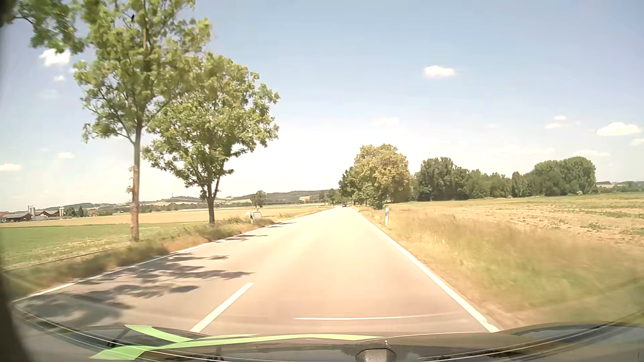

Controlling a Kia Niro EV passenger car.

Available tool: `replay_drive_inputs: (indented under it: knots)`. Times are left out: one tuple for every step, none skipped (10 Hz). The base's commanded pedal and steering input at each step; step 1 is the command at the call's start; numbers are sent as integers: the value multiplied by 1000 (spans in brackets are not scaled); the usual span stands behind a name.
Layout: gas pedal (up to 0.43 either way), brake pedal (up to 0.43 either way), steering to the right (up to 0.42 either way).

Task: Follow the waypoints while adhering to traffic rules and regulations

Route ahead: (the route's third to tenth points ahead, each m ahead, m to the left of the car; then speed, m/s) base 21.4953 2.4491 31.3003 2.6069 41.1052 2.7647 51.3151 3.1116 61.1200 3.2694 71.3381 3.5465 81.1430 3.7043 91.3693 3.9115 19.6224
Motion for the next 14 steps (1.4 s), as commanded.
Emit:
replay_drive_inputs:
  knots:
    - [240,0,-1]
    - [240,0,-1]
    - [240,0,-1]
    - [220,0,-1]
    - [197,0,-1]
    - [197,0,-1]
    - [197,0,-1]
    - [220,0,-1]
    - [228,0,-1]
    - [248,0,-1]
    - [268,0,-1]
    - [268,0,-1]
    - [268,0,-1]
    - [260,0,-1]
